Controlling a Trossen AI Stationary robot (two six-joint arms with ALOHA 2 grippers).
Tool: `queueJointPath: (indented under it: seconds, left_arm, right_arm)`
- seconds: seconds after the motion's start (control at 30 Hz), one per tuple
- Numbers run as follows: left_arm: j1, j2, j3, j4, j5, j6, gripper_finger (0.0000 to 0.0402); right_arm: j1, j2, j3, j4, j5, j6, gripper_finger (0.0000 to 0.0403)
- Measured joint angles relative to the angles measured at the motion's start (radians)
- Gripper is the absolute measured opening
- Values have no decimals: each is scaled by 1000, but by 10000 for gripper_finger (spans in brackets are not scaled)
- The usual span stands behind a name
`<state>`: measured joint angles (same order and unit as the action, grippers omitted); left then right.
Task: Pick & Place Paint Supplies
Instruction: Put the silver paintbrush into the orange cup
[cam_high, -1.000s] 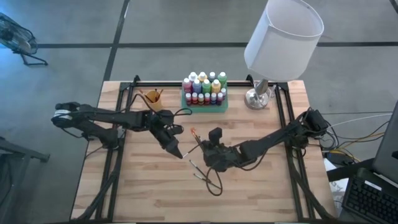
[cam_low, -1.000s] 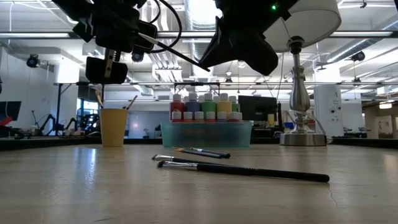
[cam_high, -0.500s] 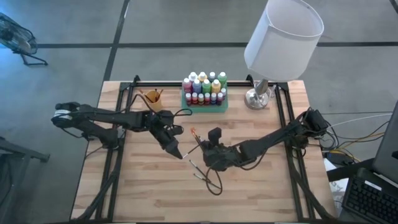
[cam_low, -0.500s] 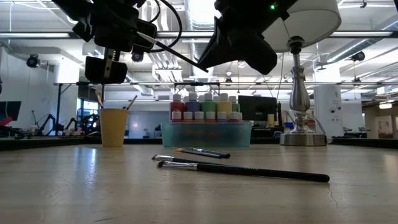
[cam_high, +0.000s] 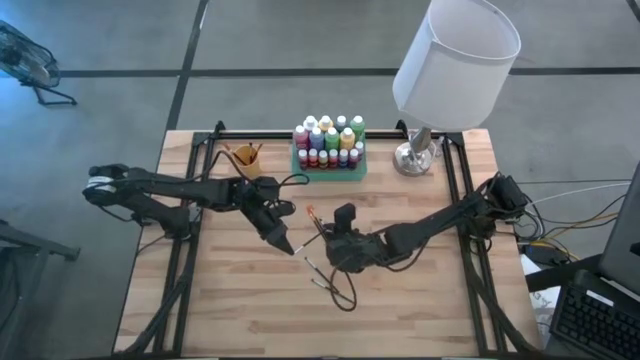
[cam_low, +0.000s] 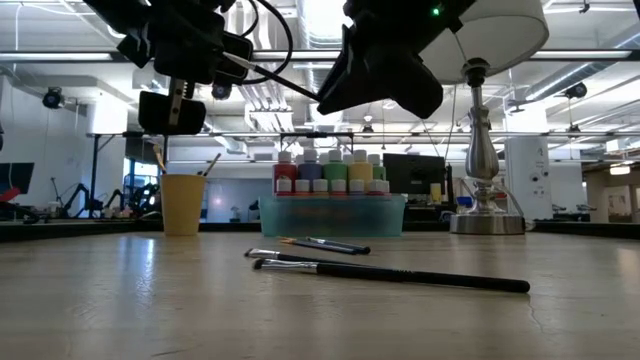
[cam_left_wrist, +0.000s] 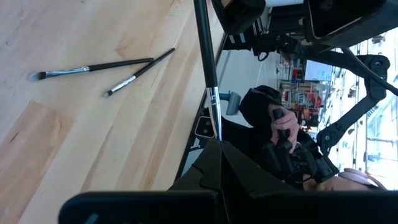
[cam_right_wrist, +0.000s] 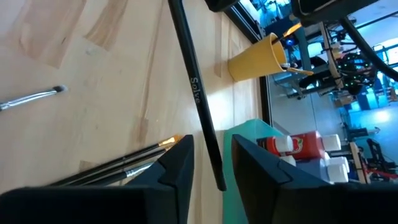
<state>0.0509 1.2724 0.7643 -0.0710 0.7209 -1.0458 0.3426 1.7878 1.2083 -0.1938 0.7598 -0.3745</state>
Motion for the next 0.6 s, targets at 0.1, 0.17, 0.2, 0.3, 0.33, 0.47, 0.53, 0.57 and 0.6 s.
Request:
queueJointPath:
  seconds: [0.1,0.17,0.2,0.3,0.33,0.47,0.53,0.57,0.6]
  left_arm:
    - [-1,0,0,11,6,-1,0]
    - [-2,0,0,11,8,-1,0]
    - [-2,0,0,11,8,-1,0]
    - [-2,0,0,11,11,-1,0]
    - [-2,0,0,11,12,-1,0]
    - [-1,-2,2,17,22,-1,0]
    - [-1,-2,2,17,21,2,0]
    - [-1,-2,2,17,21,6,0]
    - [0,-2,2,18,22,13,0]
  right_arm:
    - [-8,0,0,-1,-2,-2,101]
    - [-12,0,0,-1,-2,1,94]
    - [-14,0,0,-1,-2,4,89]
    - [-17,0,0,-1,-2,4,62]
    - [-17,0,0,-1,-2,3,48]
    - [-14,1,-2,-17,-16,-4,19]
    - [-14,1,-2,-17,-21,-4,16]
    - [-14,1,-2,-19,-22,-3,15]
    - [-15,1,-2,-20,-26,1,14]
